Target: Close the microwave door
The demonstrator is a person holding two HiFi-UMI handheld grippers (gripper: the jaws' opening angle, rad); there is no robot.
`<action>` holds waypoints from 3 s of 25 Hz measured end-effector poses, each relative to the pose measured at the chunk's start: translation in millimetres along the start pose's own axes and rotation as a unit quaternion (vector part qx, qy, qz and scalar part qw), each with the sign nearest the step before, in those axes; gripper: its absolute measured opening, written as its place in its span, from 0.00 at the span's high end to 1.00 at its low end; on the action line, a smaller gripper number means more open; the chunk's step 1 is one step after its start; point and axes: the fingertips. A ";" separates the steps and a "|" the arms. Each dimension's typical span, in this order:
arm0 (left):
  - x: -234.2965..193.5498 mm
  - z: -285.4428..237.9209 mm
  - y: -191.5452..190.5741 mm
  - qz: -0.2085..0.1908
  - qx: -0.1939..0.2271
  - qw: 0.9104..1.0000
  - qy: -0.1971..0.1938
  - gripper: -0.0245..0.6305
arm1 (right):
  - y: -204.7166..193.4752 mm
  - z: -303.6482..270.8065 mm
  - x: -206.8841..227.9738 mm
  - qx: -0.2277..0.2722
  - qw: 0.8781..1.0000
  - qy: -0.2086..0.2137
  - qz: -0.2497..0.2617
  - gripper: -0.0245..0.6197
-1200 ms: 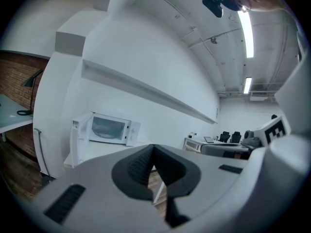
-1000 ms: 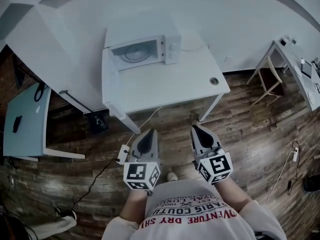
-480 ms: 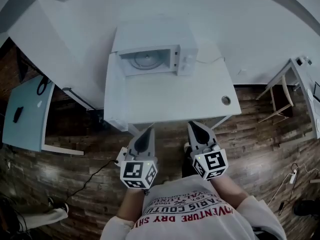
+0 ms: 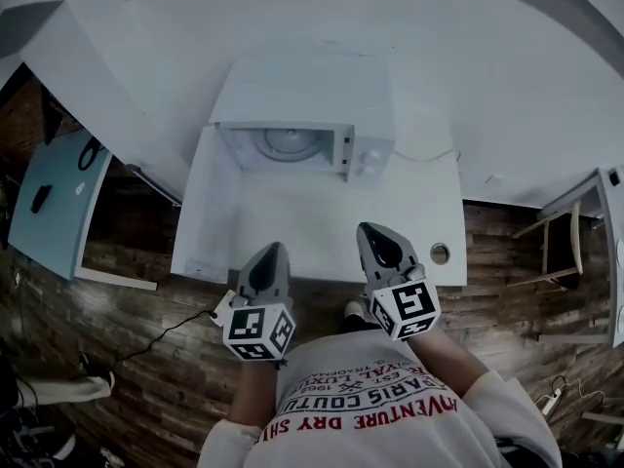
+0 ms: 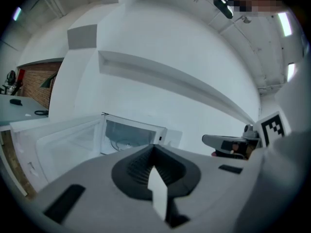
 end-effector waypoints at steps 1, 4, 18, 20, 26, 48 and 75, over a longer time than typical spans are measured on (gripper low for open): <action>3.6 -9.6 1.2 0.005 0.000 1.000 0.009 0.97 | 2.6 -3.1 15.6 -0.001 1.000 0.001 -0.001 0.94; 10.6 -33.2 6.3 0.016 0.006 0.999 0.034 0.97 | 7.5 -15.6 58.7 -0.003 1.000 0.001 -0.003 0.94; -29.8 -52.2 16.4 0.024 0.022 0.986 0.166 0.97 | 17.5 -104.3 145.6 -0.013 1.000 -0.007 0.008 0.94; -44.1 -40.3 16.7 0.027 0.023 0.981 0.190 0.97 | 18.9 -110.5 153.3 -0.015 1.000 -0.019 0.009 0.94; -97.2 -4.3 9.8 0.039 0.022 0.965 0.260 0.97 | 17.7 -125.0 169.8 -0.020 0.998 -0.057 0.001 0.94; -255.1 87.8 -7.9 0.059 0.037 0.934 0.350 0.97 | 17.6 -138.1 185.5 -0.044 0.984 -0.175 0.002 0.94; -222.0 61.5 -33.0 0.064 0.001 0.959 0.274 0.97 | 18.3 -138.3 184.2 -0.042 0.989 -0.138 -0.014 0.94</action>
Point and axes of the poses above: the fingertips, and each gripper's own axes: z backward along the fingers, x to its right, y out of its top, and after that the axes turned 14 degrees about y, right-handed
